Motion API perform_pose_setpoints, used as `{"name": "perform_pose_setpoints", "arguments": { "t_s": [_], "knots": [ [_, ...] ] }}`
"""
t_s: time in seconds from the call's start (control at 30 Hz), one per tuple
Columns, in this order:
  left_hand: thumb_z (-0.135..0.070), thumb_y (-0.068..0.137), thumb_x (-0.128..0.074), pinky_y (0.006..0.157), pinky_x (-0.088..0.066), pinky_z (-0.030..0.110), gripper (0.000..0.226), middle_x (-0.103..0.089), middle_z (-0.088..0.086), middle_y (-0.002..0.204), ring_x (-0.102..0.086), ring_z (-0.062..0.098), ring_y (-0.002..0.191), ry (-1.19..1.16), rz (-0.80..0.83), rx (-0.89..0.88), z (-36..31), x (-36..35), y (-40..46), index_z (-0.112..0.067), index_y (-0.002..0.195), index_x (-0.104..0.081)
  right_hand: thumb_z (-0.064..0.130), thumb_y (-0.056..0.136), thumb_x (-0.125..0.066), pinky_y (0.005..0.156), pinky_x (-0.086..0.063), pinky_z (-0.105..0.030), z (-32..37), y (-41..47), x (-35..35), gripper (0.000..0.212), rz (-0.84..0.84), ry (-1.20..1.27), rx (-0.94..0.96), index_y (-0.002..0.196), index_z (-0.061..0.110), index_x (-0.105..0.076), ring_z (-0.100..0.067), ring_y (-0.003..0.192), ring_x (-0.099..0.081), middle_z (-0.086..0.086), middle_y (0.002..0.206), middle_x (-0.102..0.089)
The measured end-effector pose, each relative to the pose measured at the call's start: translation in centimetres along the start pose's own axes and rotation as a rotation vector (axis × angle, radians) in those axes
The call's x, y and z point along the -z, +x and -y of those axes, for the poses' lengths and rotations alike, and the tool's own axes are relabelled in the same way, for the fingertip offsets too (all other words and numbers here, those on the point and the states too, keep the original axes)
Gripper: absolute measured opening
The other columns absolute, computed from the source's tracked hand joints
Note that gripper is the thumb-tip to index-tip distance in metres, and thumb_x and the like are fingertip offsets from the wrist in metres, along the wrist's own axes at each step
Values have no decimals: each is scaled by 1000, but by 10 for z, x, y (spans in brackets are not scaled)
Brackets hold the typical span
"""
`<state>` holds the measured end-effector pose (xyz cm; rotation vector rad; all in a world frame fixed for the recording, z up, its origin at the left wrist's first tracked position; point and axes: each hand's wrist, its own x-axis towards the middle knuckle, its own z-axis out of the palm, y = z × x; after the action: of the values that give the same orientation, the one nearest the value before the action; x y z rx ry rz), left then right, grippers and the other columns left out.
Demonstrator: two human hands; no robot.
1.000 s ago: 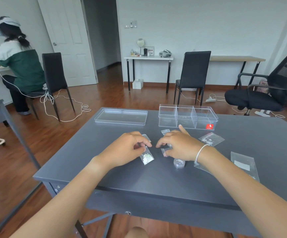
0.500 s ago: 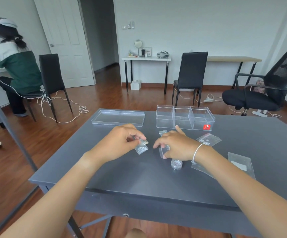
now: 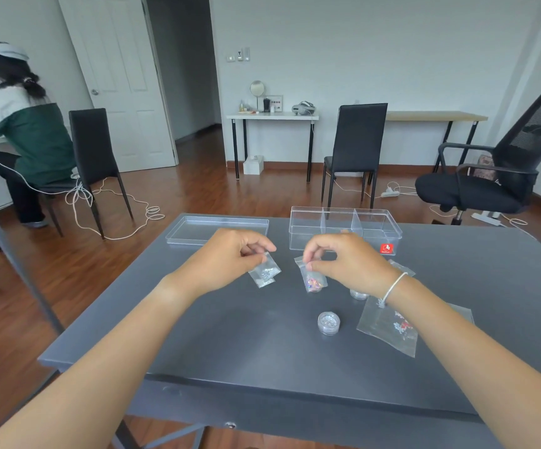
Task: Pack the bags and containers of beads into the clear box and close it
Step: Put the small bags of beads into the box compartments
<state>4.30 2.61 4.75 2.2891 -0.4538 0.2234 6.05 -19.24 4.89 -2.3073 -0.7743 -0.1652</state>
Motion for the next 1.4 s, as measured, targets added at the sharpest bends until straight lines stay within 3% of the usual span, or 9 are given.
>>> {"name": "perform_pose_setpoints", "arguments": {
  "t_s": [0.07,0.13,0.33,0.47,0.6,0.77,1.1,1.3,1.4],
  "knots": [
    [-13,82,-62,60,-42,5,25,-62,-11,80,-53,-6,59,0,-5,-4,0,-2,12,-38,82,-65,13,79,-64,78,-40,-19,-4,0,7,15,-31,88,-38,70,25,-61,-16,88,-61,12,68,-61],
    [-13,81,-64,60,-42,3,19,-61,-12,78,-53,-7,58,17,-28,-16,0,-3,27,-31,85,-67,14,79,-65,71,-38,-7,-10,0,11,15,-75,154,-64,69,25,-61,-13,87,-62,12,70,-62],
    [-9,80,-65,57,-40,2,12,-58,-16,74,-53,-11,57,65,-41,-94,-5,-7,76,-19,83,-72,8,78,-65,71,-40,-1,-27,3,22,13,-188,304,-74,70,17,-62,0,73,-59,6,77,-67],
    [-9,83,-61,64,-37,-2,16,-57,-19,79,-54,-10,64,89,-24,-115,-6,-10,113,-17,92,-72,6,78,-64,74,-44,-7,-39,5,27,14,-240,381,-102,71,18,-62,-5,79,-60,-1,83,-68],
    [-8,86,-56,68,-39,-2,19,-65,-5,92,-57,-1,76,106,-2,-93,-2,-19,146,-14,97,-71,8,78,-65,70,-40,-3,-48,7,30,17,-331,371,-108,68,21,-62,0,71,-55,9,80,-62],
    [-7,88,-52,77,-36,7,21,-69,5,109,-58,6,92,186,68,-37,11,-31,175,-12,100,-69,4,77,-65,65,-40,-4,-54,5,28,18,-433,417,-108,69,20,-62,3,62,-50,9,73,-60],
    [-15,87,-55,95,-37,31,21,-71,-4,102,-57,11,94,372,297,29,28,-50,189,-24,95,-71,6,77,-66,69,-43,-7,-59,4,23,14,-381,440,-126,70,18,-63,-4,66,-53,6,72,-62],
    [-15,88,-54,101,-39,30,23,-67,-1,117,-58,16,109,343,310,41,31,-52,190,-23,102,-69,5,78,-64,70,-43,-9,-57,9,21,14,-355,412,-135,71,17,-63,-6,68,-52,7,72,-61],
    [-10,88,-52,88,-38,20,25,-65,2,117,-57,18,106,280,223,-26,32,-47,183,-18,104,-69,6,79,-63,67,-40,-3,-54,16,23,16,-363,374,-127,71,20,-62,0,67,-51,8,73,-61]
  ]
}}
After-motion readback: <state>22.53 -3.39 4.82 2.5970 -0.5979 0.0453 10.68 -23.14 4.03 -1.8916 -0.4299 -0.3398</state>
